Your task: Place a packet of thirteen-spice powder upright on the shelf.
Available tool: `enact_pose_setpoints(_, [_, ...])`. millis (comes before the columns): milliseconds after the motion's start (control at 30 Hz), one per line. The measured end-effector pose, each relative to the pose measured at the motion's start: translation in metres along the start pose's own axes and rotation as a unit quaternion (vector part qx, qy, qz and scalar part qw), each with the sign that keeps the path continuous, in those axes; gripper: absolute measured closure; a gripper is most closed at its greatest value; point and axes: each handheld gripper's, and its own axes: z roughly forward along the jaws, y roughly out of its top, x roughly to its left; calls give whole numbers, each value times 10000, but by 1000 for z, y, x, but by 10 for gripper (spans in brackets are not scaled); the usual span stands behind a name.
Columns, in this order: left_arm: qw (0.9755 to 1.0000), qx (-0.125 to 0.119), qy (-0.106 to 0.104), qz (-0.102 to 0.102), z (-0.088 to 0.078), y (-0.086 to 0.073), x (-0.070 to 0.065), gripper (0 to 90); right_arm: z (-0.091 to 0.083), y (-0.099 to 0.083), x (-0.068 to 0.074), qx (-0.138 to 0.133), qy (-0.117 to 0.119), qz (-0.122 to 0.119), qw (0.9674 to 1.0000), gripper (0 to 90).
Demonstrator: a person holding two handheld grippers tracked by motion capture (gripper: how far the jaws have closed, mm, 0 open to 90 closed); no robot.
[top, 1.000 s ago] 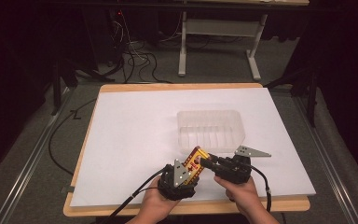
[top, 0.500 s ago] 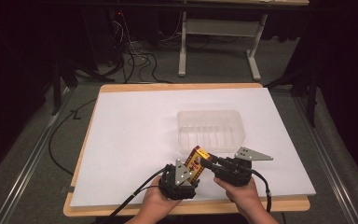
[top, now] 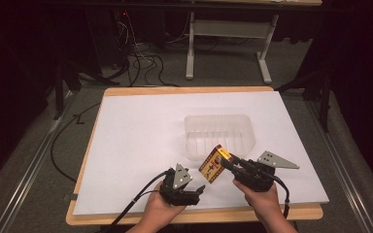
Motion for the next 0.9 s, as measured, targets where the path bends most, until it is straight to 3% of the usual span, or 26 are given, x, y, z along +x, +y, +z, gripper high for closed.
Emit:
enact_pose_setpoints(233, [9996,-26,176,-198,-5,1,20,244,-10,4,-6,-101,-180,-31,9998,687])
enact_pose_setpoints(400, [9986,-183,252,-417,-19,6,39,245,-19,6,-7,-203,-264,-65,9994,687])
enact_pose_setpoints(567, [9975,-310,499,-401,-41,7,57,248,-22,6,-10,-181,-397,-74,9990,687])
enact_pose_setpoints(900, [9921,-196,1133,-494,-81,-23,96,252,-29,3,-14,-118,-683,-183,9974,687])
